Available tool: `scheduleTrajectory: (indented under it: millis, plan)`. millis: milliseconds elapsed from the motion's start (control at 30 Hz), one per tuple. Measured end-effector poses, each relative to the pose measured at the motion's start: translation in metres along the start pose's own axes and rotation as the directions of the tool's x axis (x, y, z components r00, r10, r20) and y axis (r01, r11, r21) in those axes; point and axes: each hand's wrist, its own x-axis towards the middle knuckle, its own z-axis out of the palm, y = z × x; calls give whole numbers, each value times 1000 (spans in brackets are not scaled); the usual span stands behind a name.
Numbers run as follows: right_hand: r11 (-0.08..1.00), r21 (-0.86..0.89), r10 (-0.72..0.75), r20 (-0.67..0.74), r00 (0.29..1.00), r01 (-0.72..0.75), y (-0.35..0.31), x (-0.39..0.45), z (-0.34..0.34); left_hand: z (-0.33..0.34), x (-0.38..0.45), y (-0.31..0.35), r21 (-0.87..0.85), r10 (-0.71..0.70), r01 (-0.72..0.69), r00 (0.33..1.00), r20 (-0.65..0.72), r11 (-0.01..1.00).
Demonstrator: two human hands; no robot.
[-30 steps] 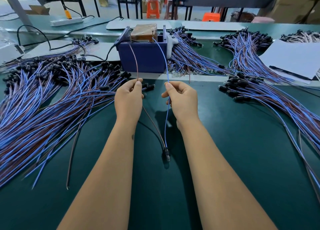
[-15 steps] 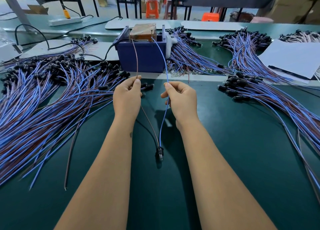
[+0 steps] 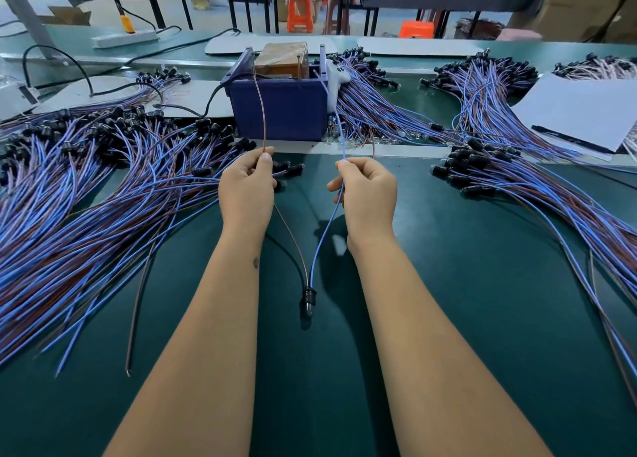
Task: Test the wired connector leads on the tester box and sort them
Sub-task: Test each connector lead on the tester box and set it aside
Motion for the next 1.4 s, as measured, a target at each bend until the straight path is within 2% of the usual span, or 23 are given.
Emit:
scheduleTrajectory:
  millis: [100,300,633,1400]
  plan:
    - [1000,-10,-9,-1,1000,9,2,2,1,0,0,0,2,0,0,1000,-1,1000]
    - [978,-181,-97,66,993,107,4,7,9,0,-1,1,15,-5,5,1000,4,1000]
    - [946,-269,-132,185,974,179,5,4,10,1,0,2,27,-5,5,1000,-2,1000]
    - [923,-293,-190,215,958,249,8,6,13,0,1,1,37,0,0,1000,4,999]
